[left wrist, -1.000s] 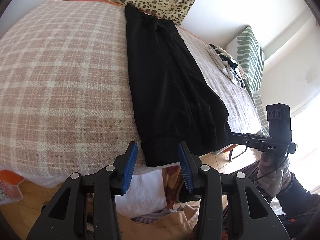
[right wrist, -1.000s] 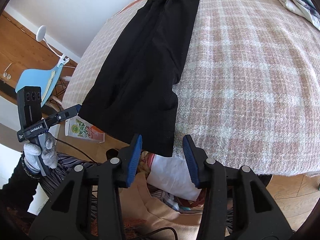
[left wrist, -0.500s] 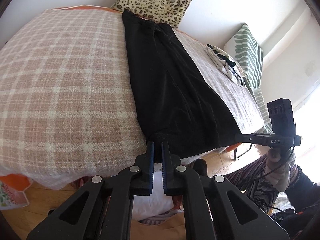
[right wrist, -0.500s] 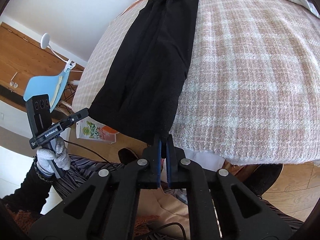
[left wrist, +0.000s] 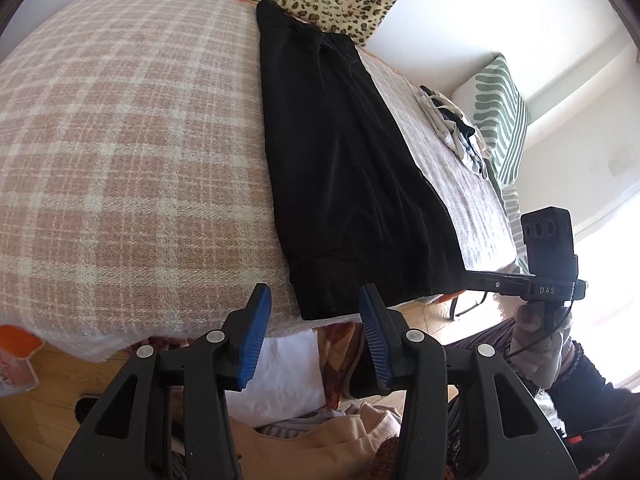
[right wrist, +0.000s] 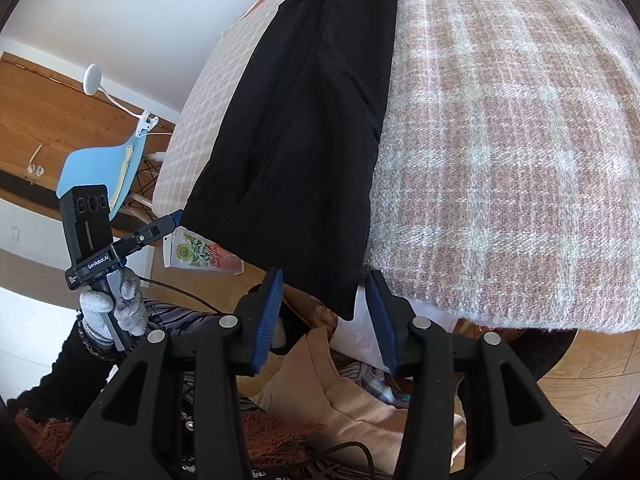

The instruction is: Fold small clothes

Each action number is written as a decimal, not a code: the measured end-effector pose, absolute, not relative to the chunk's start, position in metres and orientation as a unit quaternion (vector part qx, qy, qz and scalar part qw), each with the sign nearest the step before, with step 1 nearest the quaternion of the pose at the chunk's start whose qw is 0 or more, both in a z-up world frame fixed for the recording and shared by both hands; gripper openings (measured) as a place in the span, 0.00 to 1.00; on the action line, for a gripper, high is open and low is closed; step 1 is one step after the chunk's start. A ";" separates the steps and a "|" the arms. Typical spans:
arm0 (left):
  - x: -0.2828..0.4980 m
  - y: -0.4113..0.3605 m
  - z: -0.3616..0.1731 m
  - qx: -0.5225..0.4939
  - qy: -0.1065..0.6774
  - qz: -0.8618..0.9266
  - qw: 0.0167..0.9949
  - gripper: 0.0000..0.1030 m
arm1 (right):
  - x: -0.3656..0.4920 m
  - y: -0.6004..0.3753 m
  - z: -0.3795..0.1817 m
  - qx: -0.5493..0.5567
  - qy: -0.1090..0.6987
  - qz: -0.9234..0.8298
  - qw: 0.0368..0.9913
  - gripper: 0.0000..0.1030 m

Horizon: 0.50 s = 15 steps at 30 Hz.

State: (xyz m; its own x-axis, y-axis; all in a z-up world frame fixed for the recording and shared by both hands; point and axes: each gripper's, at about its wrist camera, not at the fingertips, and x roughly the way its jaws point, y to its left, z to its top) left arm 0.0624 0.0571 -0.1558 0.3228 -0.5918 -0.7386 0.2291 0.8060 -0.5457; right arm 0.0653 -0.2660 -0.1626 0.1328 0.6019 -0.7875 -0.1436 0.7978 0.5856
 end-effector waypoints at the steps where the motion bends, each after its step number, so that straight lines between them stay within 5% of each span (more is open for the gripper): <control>1: 0.063 0.052 -0.158 -0.167 0.526 -0.263 0.792 0.40 | 0.066 -0.264 -0.162 0.185 0.605 0.257 0.730 0.44; 3: 0.061 0.044 -0.158 -0.147 0.527 -0.267 0.793 0.34 | 0.068 -0.262 -0.162 0.188 0.605 0.257 0.730 0.44; 6: 0.061 0.039 -0.157 -0.132 0.525 -0.270 0.797 0.09 | 0.071 -0.250 -0.163 0.176 0.607 0.263 0.729 0.32; 9: 0.061 0.038 -0.154 -0.127 0.515 -0.274 0.803 0.05 | 0.074 -0.246 -0.166 0.171 0.610 0.265 0.727 0.12; 15: 0.065 0.045 -0.145 -0.150 0.503 -0.279 0.804 0.03 | 0.082 -0.254 -0.167 0.225 0.600 0.266 0.720 0.07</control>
State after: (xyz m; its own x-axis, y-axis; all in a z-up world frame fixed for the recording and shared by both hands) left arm 0.0654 0.0448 -0.1450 0.3380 -0.5991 -0.7258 0.2972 0.7997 -0.5217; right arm 0.0815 -0.2540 -0.1674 0.1381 0.6531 -0.7445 -0.1122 0.7572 0.6435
